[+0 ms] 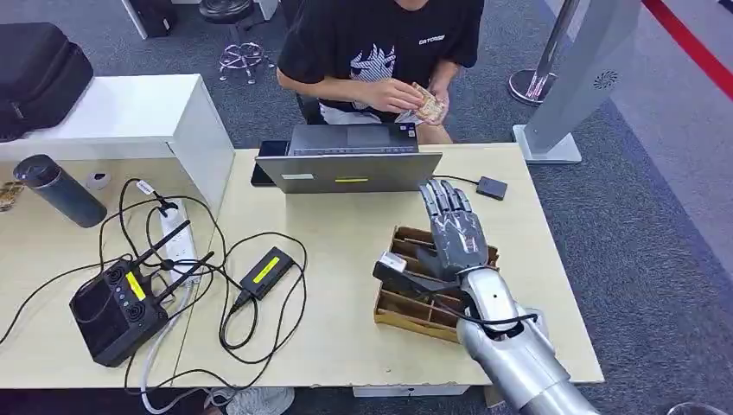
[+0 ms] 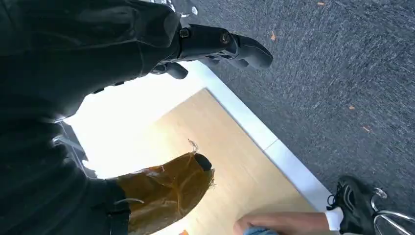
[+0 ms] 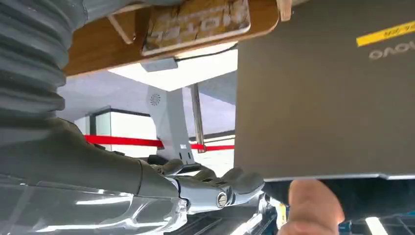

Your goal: Pass the card to the sensor for recognition and then transmit it.

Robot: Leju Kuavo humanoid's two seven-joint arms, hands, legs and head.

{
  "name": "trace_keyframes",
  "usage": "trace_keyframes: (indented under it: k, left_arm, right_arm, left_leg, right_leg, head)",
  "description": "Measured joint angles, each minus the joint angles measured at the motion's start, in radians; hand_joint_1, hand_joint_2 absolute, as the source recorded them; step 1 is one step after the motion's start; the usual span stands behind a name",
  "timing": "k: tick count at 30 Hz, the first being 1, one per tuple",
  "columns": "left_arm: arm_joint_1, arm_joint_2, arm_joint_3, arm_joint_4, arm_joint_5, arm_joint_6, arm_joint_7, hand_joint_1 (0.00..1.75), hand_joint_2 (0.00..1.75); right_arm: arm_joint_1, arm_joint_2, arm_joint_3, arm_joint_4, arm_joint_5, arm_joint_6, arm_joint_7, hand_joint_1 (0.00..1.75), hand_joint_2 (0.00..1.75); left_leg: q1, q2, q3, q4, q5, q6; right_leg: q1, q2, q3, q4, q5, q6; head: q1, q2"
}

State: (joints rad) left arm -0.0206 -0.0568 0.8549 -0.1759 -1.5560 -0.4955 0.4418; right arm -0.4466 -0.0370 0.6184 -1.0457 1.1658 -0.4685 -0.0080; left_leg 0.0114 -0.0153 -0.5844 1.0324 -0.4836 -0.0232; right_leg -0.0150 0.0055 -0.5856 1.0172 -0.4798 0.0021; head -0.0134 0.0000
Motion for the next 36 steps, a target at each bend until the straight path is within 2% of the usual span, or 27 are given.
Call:
trace_keyframes:
  k: [1,2,10,14,15,17,20,21,22,23,26,27,33,36]
  left_arm:
    - [0.000,0.000,0.000,0.000,0.000,0.000,0.001,0.00,1.75]
    - [0.000,0.000,0.000,0.000,0.000,-0.001,0.002,0.00,1.75]
    - [0.000,-0.001,0.002,0.000,0.000,-0.002,0.003,0.00,1.75]
    - [0.000,-0.001,0.002,0.000,-0.001,-0.002,0.003,0.00,1.75]
    - [0.000,-0.001,0.002,0.000,-0.001,-0.002,0.003,0.00,1.75]
    - [0.000,-0.001,0.002,0.000,-0.001,-0.002,0.003,0.00,1.75]
    - [0.000,-0.001,0.002,0.000,-0.001,-0.002,0.003,0.00,1.75]
    - [0.000,-0.001,0.002,0.000,-0.001,-0.002,0.003,0.00,1.75]
    - [0.000,-0.001,0.002,0.000,-0.001,-0.002,0.003,0.00,1.75]
    - [0.000,-0.001,0.002,0.000,-0.001,-0.002,0.003,0.00,1.75]
    - [0.000,-0.001,0.002,0.000,-0.001,-0.002,0.003,0.00,1.75]
    - [0.000,-0.001,0.002,0.000,-0.001,-0.002,0.003,0.00,1.75]
    - [0.000,-0.001,0.002,0.000,-0.001,-0.001,0.003,0.00,1.75]
    - [0.000,-0.001,0.002,0.000,-0.001,0.000,0.001,0.00,1.75]
  right_arm:
    - [0.004,-0.001,-0.004,-0.007,0.001,0.001,-0.003,1.34,1.75]
    - [0.010,-0.003,-0.007,-0.018,0.003,0.002,-0.008,1.43,1.75]
    - [0.052,-0.011,-0.012,-0.079,0.017,0.003,-0.028,1.68,1.75]
    - [0.058,-0.016,-0.013,-0.090,0.012,0.003,-0.030,1.73,1.75]
    - [0.059,-0.016,-0.014,-0.091,0.009,0.002,-0.031,1.68,1.75]
    - [0.061,-0.016,-0.018,-0.091,0.006,0.002,-0.033,1.69,1.75]
    - [0.066,-0.017,-0.022,-0.091,-0.003,0.001,-0.038,1.54,1.75]
    - [0.068,-0.018,-0.024,-0.091,-0.004,0.001,-0.040,1.43,1.75]
    - [0.070,-0.019,-0.025,-0.091,-0.005,0.001,-0.041,0.93,1.75]
    - [0.072,-0.020,-0.027,-0.091,-0.005,0.000,-0.043,0.68,1.75]
    - [0.074,-0.023,-0.033,-0.092,-0.012,-0.003,-0.048,0.68,1.75]
    - [0.074,-0.024,-0.036,-0.092,-0.013,-0.003,-0.048,0.00,1.75]
    - [0.084,-0.024,-0.046,-0.096,-0.021,-0.010,-0.053,0.00,1.75]
    - [0.092,-0.024,-0.056,-0.111,-0.030,-0.037,-0.058,0.00,1.75]
  left_leg:
    - [0.000,0.000,0.000,0.000,0.000,0.000]
    - [0.000,0.000,0.000,0.000,0.000,0.000]
    - [0.000,0.000,0.000,0.000,0.000,0.000]
    - [0.000,0.000,0.000,0.000,0.000,0.000]
    - [0.000,0.000,0.000,0.000,0.000,0.000]
    - [0.000,0.000,0.000,0.000,0.000,0.000]
    - [0.000,0.000,0.000,0.000,0.000,0.000]
    - [0.000,0.000,0.000,0.000,0.000,0.000]
    - [0.000,0.000,0.000,0.000,0.000,0.000]
    - [0.000,0.000,0.000,0.000,0.000,0.000]
    - [0.000,0.000,0.000,0.000,0.000,0.000]
    - [0.000,0.000,0.000,0.000,0.000,0.000]
    - [0.000,0.000,0.000,0.000,0.000,0.000]
    - [0.000,0.000,0.000,0.000,0.000,0.000]
  right_leg:
    - [0.000,0.000,0.000,0.000,0.000,0.000]
    - [0.000,0.000,0.000,0.000,0.000,0.000]
    - [0.000,0.000,0.000,0.000,0.000,0.000]
    - [0.000,0.000,0.000,0.000,0.000,0.000]
    - [0.000,0.000,0.000,0.000,0.000,0.000]
    - [0.000,0.000,0.000,0.000,0.000,0.000]
    - [0.000,0.000,0.000,0.000,0.000,0.000]
    - [0.000,0.000,0.000,0.000,0.000,0.000]
    - [0.000,0.000,0.000,0.000,0.000,0.000]
    - [0.000,0.000,0.000,0.000,0.000,0.000]
    - [0.000,0.000,0.000,0.000,0.000,0.000]
    - [0.000,0.000,0.000,0.000,0.000,0.000]
    - [0.000,0.000,0.000,0.000,0.000,0.000]
    - [0.000,0.000,0.000,0.000,0.000,0.000]
  head:
    - [0.000,0.000]
    - [0.000,0.000]
    - [0.000,0.000]
    - [0.000,0.000]
    - [0.000,0.000]
    - [0.000,0.000]
    - [0.000,0.000]
    - [0.000,0.000]
    - [0.000,0.000]
    - [0.000,0.000]
    - [0.000,0.000]
    - [0.000,0.000]
    - [0.000,0.000]
    - [0.000,0.000]
